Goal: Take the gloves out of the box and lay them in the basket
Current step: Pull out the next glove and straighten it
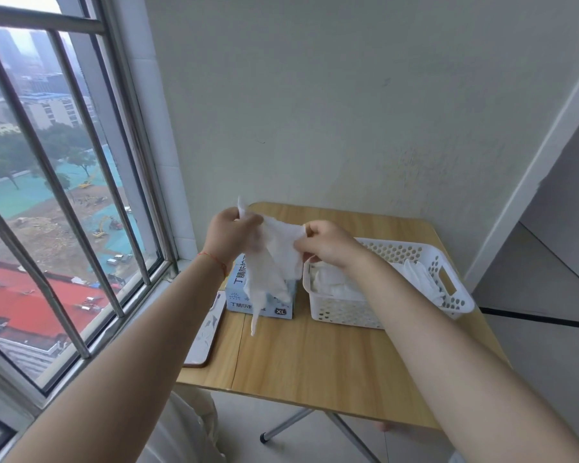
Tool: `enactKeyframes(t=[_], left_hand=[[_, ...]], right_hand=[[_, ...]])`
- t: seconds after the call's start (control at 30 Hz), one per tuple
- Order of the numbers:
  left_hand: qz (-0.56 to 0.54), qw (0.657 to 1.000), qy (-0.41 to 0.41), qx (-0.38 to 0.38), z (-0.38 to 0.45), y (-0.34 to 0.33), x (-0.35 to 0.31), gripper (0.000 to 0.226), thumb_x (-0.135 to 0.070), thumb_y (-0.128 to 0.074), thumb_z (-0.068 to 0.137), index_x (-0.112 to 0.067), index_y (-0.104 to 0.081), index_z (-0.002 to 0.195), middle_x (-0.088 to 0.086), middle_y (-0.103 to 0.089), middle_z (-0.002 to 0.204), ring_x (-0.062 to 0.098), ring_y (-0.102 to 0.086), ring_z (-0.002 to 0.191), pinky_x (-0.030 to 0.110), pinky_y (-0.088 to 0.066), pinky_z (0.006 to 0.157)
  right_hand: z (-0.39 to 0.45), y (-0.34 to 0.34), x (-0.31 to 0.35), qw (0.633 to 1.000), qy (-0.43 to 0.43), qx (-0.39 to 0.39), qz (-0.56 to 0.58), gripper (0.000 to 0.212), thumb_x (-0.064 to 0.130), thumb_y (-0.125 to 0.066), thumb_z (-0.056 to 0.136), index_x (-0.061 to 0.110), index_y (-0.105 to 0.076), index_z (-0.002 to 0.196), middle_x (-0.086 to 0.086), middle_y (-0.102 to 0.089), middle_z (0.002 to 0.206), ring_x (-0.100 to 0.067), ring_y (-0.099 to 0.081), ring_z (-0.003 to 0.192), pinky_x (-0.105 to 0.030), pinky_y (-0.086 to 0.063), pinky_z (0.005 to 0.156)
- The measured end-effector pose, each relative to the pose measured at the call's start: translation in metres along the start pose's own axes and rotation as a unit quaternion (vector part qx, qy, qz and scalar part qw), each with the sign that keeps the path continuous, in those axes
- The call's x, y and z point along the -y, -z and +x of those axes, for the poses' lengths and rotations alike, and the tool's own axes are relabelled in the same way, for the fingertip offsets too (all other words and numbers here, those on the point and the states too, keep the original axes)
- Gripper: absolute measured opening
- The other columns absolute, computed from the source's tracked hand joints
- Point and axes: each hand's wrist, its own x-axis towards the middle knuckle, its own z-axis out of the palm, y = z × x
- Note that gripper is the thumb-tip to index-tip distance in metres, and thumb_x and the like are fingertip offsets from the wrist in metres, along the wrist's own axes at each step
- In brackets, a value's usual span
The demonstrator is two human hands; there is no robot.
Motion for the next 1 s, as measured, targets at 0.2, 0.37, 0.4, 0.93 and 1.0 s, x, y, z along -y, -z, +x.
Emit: enactKeyframes(t=[0.2,0.37,0.4,0.93,1.0], left_hand=[[0.086,0.989,-0.002,0.124,-0.011,0.013,0.006,0.058,-0.009,-0.074,0.073,-0.013,-0.055,0.128,0.011,-0.059,0.123,0.023,-0.058,0.108,0.036,-0.05,0.092],[0.035,0.972,-0.096,0.213,-0.023,-0.002,-0.019,0.065,-0.02,-0.076,0.061,-0.016,-0.059,0.124,0.014,-0.065,0.12,0.029,-0.062,0.113,0.047,-0.051,0.099],[0.038,0.97,-0.096,0.222,-0.025,-0.004,-0.022,0.059,-0.024,-0.078,0.061,-0.012,-0.063,0.117,0.02,-0.067,0.114,0.034,-0.065,0.106,0.051,-0.051,0.095],[-0.017,0.926,0.003,0.376,-0.023,-0.005,-0.013,0.055,-0.026,-0.076,0.081,0.018,-0.059,0.11,0.027,-0.067,0.115,0.032,-0.066,0.109,0.036,-0.051,0.1],[-0.057,0.923,0.031,0.379,-0.024,-0.009,-0.003,0.026,-0.012,-0.068,0.09,0.007,-0.067,0.108,0.018,-0.072,0.109,0.028,-0.07,0.101,0.032,-0.055,0.09]], right_hand=[[-0.003,0.009,0.021,0.996,0.001,-0.077,0.041,0.011,0.023,-0.056,0.082,0.017,-0.064,0.079,-0.002,-0.057,0.077,-0.017,-0.052,0.073,-0.03,-0.039,0.066],[-0.01,0.002,0.051,0.997,0.057,-0.051,0.007,0.022,0.018,-0.05,0.088,0.019,-0.046,0.066,-0.001,-0.042,0.066,-0.015,-0.041,0.062,-0.027,-0.03,0.058],[-0.01,0.002,0.055,0.996,0.064,-0.057,-0.003,0.025,0.018,-0.051,0.087,0.02,-0.042,0.064,-0.001,-0.038,0.066,-0.015,-0.038,0.063,-0.028,-0.028,0.058],[-0.011,0.011,0.06,0.986,0.053,-0.034,-0.151,0.016,0.021,-0.05,0.085,0.017,-0.048,0.07,-0.001,-0.038,0.069,-0.015,-0.033,0.065,-0.029,-0.027,0.06],[-0.008,0.009,0.059,0.988,0.062,-0.057,-0.127,0.012,0.021,-0.051,0.085,0.017,-0.051,0.074,-0.003,-0.038,0.07,-0.016,-0.034,0.065,-0.029,-0.027,0.06]])
